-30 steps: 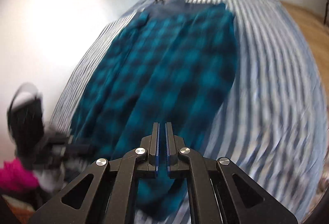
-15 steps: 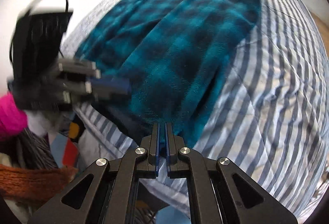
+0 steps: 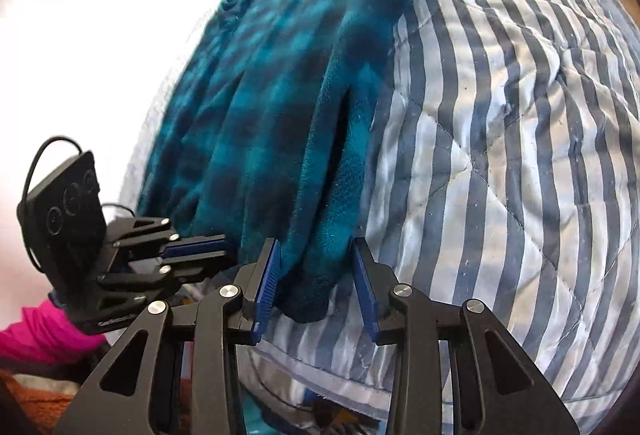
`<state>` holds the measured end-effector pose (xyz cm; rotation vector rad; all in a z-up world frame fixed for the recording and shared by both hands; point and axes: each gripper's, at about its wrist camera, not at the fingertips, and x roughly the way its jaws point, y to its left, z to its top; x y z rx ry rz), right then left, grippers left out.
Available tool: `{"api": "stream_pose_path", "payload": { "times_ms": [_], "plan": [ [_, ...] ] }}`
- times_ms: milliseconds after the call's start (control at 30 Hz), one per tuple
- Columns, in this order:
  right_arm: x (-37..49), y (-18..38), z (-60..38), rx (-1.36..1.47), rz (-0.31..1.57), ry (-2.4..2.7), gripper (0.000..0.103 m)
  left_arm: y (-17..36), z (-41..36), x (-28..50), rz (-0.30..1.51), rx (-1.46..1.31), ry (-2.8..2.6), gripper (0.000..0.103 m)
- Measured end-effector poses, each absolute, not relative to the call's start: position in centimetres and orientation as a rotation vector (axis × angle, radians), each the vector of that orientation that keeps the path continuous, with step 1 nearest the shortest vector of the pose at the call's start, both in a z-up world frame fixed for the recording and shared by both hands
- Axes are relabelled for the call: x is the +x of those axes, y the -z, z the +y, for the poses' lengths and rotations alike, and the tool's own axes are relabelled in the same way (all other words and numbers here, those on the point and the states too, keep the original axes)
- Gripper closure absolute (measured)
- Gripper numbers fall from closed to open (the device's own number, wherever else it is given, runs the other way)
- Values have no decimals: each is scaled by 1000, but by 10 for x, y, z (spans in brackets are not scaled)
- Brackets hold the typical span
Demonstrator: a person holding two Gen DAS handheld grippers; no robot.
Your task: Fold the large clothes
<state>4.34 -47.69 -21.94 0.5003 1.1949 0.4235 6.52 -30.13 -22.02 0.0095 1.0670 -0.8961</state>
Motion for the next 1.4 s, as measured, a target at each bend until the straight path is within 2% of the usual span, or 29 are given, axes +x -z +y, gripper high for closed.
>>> {"api": "stream_pose_path", "payload": {
  "times_ms": [33,100,133,300,533,567,633,667,700,733,833,933,967,1400],
  "plan": [
    [43,214,-481,510,1169,-414,68,212,-303,60,1040,7,897,84],
    [38,199,-491,536,1100,-386,68,201,-309,52,998,16,904,54],
    [37,192,-498,553,1068,-366,68,196,-316,47,978,27,917,50],
    [31,177,-528,603,976,-247,68,199,-362,38,984,119,903,48],
    [33,171,-551,669,925,-210,68,232,-393,44,1038,213,758,48],
    [31,171,-558,673,925,-211,68,236,-393,47,1044,216,730,48],
    [39,169,-563,679,930,-212,68,240,-392,52,1042,199,712,55],
    [42,169,-564,678,929,-212,68,241,-391,54,1036,186,707,67],
    [51,167,-565,670,928,-211,68,241,-388,57,1036,169,707,86],
    [59,163,-566,652,926,-212,68,241,-385,59,1040,145,715,92],
    [90,155,-564,602,926,-220,68,236,-371,68,1055,36,747,94],
    [124,158,-562,613,909,-225,54,222,-355,68,1029,-40,758,95],
    [133,160,-561,615,900,-221,53,218,-351,69,1026,-63,761,95],
    [225,234,-551,777,898,-173,53,200,-324,68,1014,-142,769,96]
  ]
}}
